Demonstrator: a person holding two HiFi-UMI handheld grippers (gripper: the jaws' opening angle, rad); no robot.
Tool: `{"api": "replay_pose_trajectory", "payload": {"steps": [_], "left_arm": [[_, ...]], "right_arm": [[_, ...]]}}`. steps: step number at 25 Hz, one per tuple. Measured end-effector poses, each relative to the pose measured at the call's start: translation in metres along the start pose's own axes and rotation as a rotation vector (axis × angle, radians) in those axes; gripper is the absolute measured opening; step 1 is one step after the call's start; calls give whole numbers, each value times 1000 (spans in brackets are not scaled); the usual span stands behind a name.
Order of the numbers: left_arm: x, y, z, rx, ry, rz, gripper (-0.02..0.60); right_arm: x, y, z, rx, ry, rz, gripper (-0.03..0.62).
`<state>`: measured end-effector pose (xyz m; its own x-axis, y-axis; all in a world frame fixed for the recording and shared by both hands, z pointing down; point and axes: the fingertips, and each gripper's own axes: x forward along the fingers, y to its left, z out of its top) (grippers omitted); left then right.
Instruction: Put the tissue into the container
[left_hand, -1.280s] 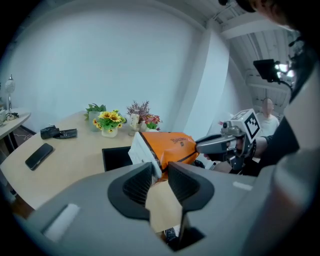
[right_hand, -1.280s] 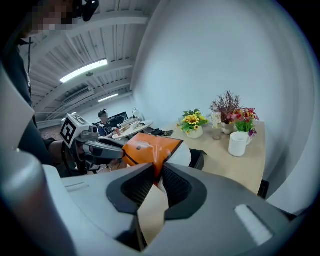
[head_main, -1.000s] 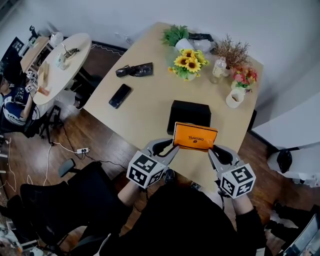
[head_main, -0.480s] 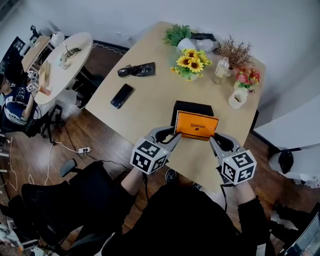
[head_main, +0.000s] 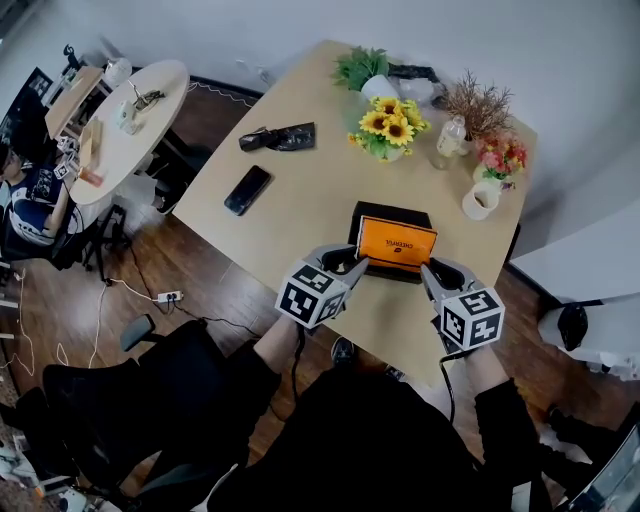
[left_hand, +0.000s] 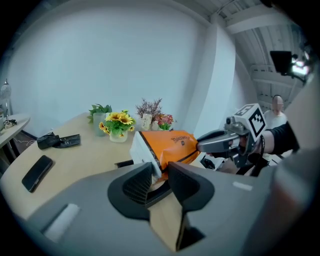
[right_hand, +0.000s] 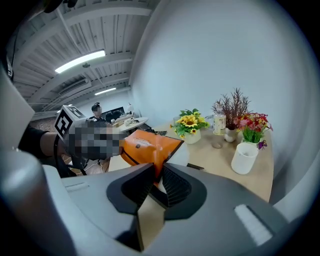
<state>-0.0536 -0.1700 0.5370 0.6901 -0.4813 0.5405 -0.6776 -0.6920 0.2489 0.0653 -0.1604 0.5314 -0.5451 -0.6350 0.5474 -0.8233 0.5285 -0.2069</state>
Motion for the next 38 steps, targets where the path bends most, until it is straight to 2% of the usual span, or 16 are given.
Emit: {"api": "replay_pose_trajectory", "payload": {"steps": [27, 38], "left_arm": [[38, 20, -39, -32, 155, -22, 84], [53, 28, -54, -2, 276, -21, 84]], "right_arm": [[36, -18, -40, 23, 122, -27, 57], [51, -26, -57, 23, 192, -41, 57]]}}
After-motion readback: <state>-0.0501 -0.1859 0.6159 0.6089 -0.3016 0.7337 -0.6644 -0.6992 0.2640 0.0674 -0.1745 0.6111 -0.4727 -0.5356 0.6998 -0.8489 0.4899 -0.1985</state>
